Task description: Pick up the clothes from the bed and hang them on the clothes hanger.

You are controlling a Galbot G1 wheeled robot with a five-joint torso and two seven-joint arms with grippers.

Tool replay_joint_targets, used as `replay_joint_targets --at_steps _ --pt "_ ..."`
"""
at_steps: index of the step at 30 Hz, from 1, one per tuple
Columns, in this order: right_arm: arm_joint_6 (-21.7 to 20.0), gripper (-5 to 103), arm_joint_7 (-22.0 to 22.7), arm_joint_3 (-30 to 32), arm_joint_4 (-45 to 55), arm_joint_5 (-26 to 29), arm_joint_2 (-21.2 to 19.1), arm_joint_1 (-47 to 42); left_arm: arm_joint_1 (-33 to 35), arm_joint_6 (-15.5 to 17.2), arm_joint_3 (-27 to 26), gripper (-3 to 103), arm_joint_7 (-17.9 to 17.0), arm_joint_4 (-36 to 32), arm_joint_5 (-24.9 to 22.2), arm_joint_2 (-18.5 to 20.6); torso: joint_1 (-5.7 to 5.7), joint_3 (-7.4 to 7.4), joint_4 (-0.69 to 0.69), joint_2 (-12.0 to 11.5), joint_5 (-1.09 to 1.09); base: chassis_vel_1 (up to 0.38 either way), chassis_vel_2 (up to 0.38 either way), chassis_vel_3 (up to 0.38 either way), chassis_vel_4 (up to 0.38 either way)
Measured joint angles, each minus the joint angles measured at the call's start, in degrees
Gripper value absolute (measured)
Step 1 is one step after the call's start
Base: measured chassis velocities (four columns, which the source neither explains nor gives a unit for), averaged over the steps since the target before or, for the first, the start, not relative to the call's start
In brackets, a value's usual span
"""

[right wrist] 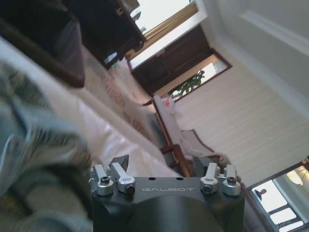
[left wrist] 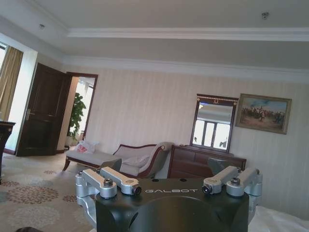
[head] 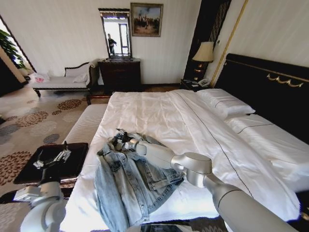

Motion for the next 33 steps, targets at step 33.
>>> replay_joint_targets --at_steps 33 --pt "5.1 100 -20.3 8.5 55.8 60.3 -53.4 -16.9 -2.8 2.3 2.8 100 -0.5 -0.5 -0.7 1.2 0.00 0.00 -0.01 0.0 0.06 0.000 0.000 0.000 0.000"
